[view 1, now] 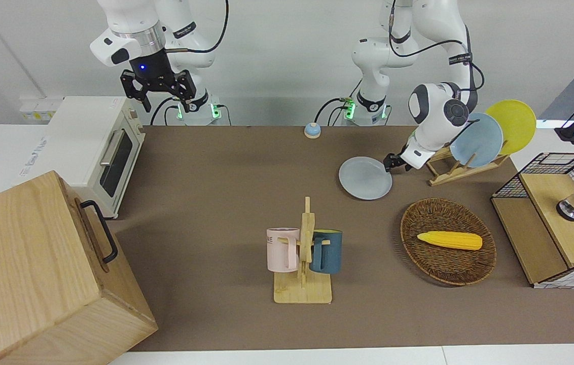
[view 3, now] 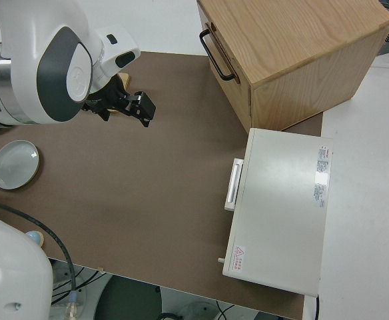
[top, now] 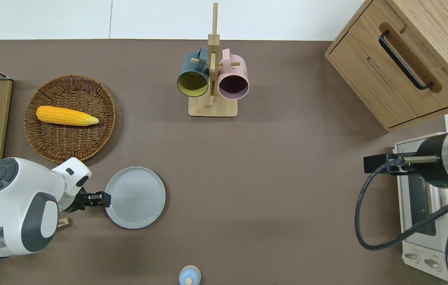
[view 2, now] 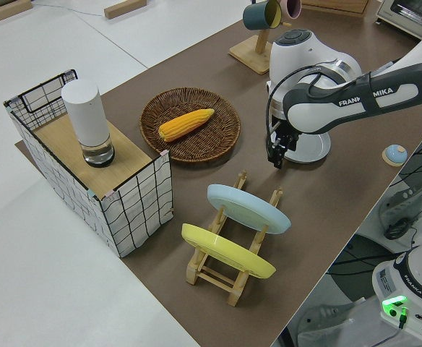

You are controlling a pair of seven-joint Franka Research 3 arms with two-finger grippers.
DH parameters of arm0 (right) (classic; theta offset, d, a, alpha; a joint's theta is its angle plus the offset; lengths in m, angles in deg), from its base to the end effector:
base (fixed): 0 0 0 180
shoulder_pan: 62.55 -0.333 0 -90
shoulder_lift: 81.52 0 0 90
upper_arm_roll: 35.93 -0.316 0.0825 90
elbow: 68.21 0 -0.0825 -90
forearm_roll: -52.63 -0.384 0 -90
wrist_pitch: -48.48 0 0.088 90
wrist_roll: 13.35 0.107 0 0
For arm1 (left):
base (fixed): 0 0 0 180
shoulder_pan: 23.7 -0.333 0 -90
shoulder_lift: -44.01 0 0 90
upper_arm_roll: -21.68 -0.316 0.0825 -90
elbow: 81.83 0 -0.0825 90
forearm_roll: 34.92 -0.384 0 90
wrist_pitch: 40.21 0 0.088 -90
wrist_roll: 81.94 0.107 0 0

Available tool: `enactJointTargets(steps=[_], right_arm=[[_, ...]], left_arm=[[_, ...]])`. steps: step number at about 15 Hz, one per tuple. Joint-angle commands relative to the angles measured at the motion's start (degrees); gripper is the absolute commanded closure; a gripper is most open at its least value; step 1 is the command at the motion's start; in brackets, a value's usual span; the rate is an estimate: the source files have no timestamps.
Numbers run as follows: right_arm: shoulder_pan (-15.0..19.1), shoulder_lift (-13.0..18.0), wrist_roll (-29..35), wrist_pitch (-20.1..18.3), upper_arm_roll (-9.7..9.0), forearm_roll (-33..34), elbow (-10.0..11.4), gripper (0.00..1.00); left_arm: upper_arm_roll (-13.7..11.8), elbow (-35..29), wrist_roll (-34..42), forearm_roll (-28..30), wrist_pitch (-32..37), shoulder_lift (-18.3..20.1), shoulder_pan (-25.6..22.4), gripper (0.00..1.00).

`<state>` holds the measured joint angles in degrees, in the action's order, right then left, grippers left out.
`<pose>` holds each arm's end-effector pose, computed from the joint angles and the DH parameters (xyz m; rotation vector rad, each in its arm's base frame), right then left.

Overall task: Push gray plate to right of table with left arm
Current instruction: 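Press the left gripper against the gray plate's rim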

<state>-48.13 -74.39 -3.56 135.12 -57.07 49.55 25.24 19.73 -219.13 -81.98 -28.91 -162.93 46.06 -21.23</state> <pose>0.5061 0.0788 0.6526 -3.1321 0.0833 0.0063 0.4629 -0.0087 0.3137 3.0403 0.0880 -0.3344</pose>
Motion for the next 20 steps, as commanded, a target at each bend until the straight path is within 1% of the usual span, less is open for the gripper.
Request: enactJointTargets(steps=[1,5,6,8,11,12,14,20], right_arm=[[1.40,1.57,0.59,0.01,-0.83,-1.23,1.56,0.005],[1.40,1.57,0.59,0.01,-0.83,-1.23,1.56,0.005],[1.40,1.57,0.59,0.01,-0.83,-1.23,1.56,0.005],[1.40,1.57,0.59,0.01,-0.83,-1.23,1.56,0.005],[1.40,1.57,0.59,0.01,-0.83,-1.23,1.56,0.005],[1.40,1.57,0.59,-0.07,-0.83,-1.23,1.56,0.005],[1.40,1.57,0.67,0.01,-0.83,-1.23,1.56,0.005],[1.40,1.57,0.59,0.01,-0.83,-1.23,1.56,0.005]], left_arm=[[0.71,-3.50,0.12,3.31,-4.71,-0.38,-0.11,0.21],[1.77,-4.65,-0.23,5.42,-6.22,-0.82,-0.02,0.26],[1.77,-4.56,-0.23,5.42,-6.30,-0.82,-0.02,0.32],[1.77,-4.56,-0.93,5.42,-6.30,-1.00,0.07,0.55],[2.30,-4.56,-4.17,5.42,-6.30,-1.00,0.42,0.91],[2.39,-4.56,-5.58,5.42,-6.30,-1.08,0.42,1.00],[2.82,-4.47,-7.17,5.42,-6.30,-1.09,0.42,1.00],[3.62,-4.47,-7.35,5.42,-6.66,-1.35,0.51,1.00]])
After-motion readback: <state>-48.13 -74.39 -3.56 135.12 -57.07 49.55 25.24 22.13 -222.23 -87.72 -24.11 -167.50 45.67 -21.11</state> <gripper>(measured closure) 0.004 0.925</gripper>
